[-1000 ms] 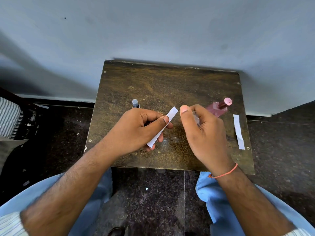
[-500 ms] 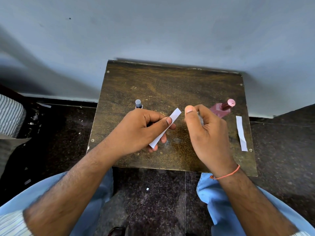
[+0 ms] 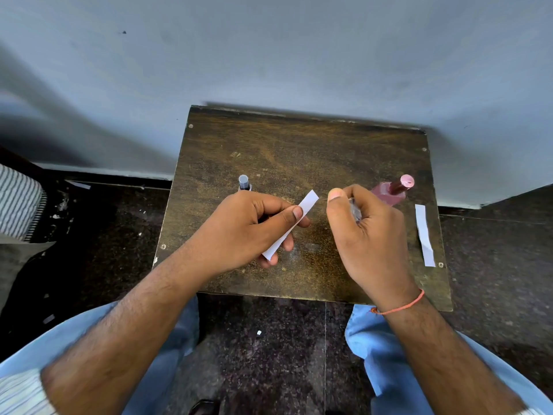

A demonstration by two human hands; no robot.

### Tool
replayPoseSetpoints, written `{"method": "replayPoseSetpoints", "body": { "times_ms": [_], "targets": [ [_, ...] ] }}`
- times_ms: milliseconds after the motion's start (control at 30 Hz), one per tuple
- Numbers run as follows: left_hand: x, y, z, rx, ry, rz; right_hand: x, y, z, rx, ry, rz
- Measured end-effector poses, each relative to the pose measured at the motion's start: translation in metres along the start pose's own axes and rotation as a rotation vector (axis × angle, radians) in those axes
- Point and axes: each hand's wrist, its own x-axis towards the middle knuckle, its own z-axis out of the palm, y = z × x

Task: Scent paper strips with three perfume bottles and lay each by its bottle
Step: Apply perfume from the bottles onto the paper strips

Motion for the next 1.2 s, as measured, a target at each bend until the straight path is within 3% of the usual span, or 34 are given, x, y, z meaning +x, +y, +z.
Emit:
{"method": "replayPoseSetpoints", "body": {
  "times_ms": [733, 867, 1033, 1200],
  "targets": [
    [0.0000, -0.0012, -0.0006, 0.017, -0.006, 0.010, 0.0010, -0.0045, -0.0030, 0.056, -0.047, 0.071],
    [0.0001, -0.0020, -0.0012, 0.012, -0.008, 0.009, 0.0042, -0.0025, -0.0011, 0.147, -0.139, 0.206],
    [0.0010, -0.0031, -0.0006, -0.016, -0.005, 0.000, 0.0042, -0.0043, -0.0020, 0.438, -0.306, 0.382],
    [0.0035, -0.0048, 0.0015, -0.018, -0.030, -0.025, 0.0048, 0.0015, -0.0014, 0.544, -0.354, 0.523]
  ]
}}
